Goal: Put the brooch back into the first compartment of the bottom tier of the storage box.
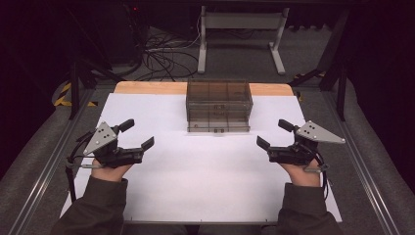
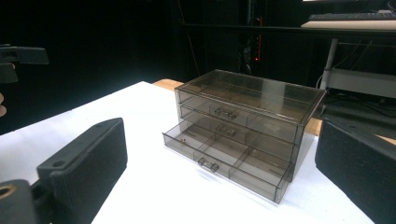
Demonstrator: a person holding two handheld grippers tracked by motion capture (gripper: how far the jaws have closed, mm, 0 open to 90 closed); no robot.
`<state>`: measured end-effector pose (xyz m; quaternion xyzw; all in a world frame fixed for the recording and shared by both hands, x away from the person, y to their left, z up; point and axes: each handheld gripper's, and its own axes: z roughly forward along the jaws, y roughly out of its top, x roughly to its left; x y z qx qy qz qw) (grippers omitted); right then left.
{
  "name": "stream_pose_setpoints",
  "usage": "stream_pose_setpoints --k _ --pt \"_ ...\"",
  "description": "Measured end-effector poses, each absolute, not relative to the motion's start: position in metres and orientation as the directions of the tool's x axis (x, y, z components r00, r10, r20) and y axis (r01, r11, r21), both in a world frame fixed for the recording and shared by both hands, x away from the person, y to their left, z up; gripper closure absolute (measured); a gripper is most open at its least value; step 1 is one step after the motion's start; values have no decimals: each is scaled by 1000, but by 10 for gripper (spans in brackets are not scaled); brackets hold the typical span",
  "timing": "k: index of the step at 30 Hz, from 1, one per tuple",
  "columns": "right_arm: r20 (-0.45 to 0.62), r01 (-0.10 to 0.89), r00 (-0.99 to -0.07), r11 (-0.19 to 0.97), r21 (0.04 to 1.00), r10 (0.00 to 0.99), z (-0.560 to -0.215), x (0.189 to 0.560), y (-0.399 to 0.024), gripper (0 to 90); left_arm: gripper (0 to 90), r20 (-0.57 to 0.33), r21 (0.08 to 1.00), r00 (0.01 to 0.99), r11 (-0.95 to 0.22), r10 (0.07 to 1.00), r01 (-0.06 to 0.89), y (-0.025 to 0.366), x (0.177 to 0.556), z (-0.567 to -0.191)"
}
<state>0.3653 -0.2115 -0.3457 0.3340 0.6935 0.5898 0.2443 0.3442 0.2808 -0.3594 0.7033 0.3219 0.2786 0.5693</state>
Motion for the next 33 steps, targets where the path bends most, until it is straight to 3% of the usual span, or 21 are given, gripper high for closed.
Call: stream_pose_setpoints --k 33 --pt "68 183 -643 68 981 763 -348 367 -215 10 107 21 980 630 -139 776 139 300 337 -367"
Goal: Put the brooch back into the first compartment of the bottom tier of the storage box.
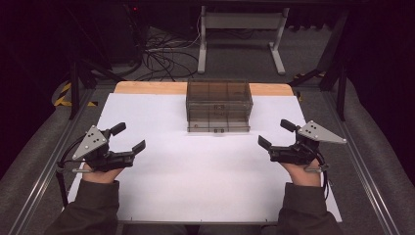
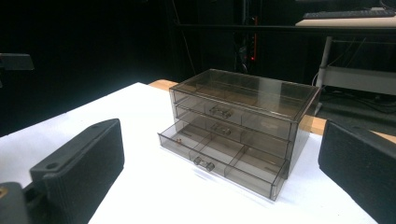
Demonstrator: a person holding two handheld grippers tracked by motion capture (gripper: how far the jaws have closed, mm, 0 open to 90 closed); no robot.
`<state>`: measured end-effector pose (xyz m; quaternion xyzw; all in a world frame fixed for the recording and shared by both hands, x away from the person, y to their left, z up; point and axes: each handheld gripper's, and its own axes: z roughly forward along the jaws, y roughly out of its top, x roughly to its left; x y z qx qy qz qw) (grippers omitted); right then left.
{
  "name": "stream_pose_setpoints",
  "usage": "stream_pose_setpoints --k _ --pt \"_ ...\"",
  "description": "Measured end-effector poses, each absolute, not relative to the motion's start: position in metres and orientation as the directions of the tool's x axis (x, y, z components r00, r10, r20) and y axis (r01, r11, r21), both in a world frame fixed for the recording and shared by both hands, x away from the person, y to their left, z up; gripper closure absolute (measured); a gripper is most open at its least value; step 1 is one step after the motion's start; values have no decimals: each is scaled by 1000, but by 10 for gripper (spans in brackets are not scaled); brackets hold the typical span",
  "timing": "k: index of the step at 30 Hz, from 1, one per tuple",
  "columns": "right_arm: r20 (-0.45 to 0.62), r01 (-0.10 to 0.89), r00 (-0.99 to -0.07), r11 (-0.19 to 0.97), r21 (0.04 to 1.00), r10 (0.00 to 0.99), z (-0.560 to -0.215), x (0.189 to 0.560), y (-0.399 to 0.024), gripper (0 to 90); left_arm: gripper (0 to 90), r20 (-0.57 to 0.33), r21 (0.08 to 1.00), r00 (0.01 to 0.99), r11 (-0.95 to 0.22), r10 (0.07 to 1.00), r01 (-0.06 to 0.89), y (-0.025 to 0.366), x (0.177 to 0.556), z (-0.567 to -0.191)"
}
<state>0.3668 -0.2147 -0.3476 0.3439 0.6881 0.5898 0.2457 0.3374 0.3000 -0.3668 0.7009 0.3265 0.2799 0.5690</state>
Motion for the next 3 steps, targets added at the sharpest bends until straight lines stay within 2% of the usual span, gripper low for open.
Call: stream_pose_setpoints --k 3 --pt "65 184 -643 71 980 763 -348 368 -214 10 107 22 979 632 -144 774 143 300 338 -368"
